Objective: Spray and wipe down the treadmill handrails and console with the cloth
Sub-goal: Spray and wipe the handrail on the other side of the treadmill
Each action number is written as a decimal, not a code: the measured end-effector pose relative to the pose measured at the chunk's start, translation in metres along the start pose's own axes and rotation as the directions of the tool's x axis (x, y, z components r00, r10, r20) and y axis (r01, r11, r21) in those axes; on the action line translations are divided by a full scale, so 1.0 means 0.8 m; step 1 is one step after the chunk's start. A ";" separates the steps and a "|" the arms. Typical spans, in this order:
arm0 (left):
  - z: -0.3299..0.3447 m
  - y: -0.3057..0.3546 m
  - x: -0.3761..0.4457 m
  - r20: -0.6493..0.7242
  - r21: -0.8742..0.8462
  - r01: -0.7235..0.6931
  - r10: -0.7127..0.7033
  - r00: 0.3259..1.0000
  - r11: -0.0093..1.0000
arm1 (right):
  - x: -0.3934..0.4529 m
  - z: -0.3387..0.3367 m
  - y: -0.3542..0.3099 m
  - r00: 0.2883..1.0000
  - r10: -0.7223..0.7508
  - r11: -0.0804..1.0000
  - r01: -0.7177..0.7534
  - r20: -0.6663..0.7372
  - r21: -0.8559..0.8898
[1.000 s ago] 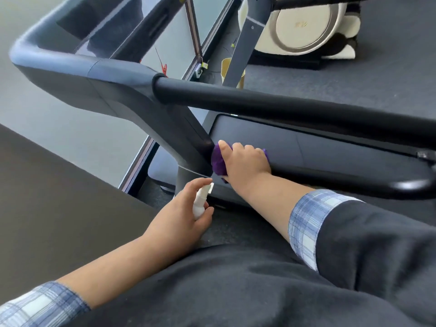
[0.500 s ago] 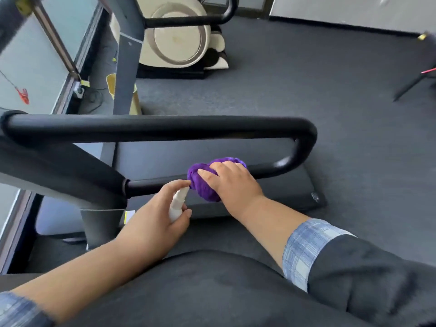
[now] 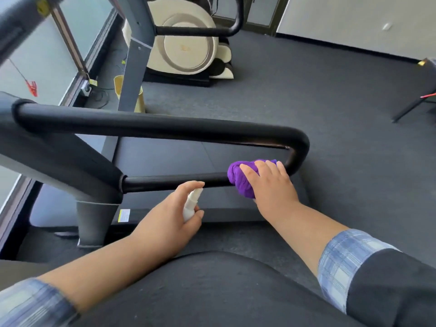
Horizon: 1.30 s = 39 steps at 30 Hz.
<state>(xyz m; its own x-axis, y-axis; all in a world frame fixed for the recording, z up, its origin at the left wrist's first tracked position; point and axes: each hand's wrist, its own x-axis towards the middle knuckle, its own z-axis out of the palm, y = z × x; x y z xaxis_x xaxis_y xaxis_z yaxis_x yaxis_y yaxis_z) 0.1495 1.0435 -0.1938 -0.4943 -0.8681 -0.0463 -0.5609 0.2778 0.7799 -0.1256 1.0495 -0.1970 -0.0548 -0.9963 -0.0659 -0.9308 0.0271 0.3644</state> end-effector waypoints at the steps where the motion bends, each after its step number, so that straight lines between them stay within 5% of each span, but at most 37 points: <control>1: -0.001 -0.003 -0.004 -0.005 -0.007 0.020 -0.020 1.000 1.000 | 0.001 0.001 -0.004 1.000 0.009 1.000 -0.009 -0.008 0.026; 9: -0.032 -0.053 -0.068 -0.119 -0.066 0.242 -0.249 0.961 0.968 | 0.042 -0.023 -0.100 0.986 -0.146 0.982 0.154 -0.079 0.105; 14: -0.067 -0.073 -0.115 -0.150 0.012 0.267 -0.262 0.953 0.964 | 0.077 -0.058 -0.236 0.958 -0.268 0.945 0.281 -0.097 0.167; 20: -0.102 -0.104 -0.153 -0.213 0.048 0.290 -0.274 0.938 0.956 | 0.104 -0.074 -0.307 0.959 -0.224 0.918 0.268 -0.175 0.293; 29: -0.100 -0.105 -0.097 -0.099 0.043 0.132 -0.127 0.987 0.990 | 0.077 -0.043 -0.219 0.960 -0.243 0.950 0.265 -0.139 0.167; 39: -0.071 -0.085 -0.060 0.065 0.012 -0.013 0.013 0.998 1.000 | 0.023 -0.020 -0.024 0.999 0.034 0.998 -0.033 0.030 -0.053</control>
<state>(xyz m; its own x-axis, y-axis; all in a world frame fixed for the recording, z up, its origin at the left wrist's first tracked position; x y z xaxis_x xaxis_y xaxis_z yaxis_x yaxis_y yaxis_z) 0.2487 1.0428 -0.2094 -0.5433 -0.8360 -0.0769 -0.5622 0.2943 0.7729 -0.1028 1.0294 -0.1902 -0.0976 -0.9919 -0.0816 -0.9081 0.0552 0.4151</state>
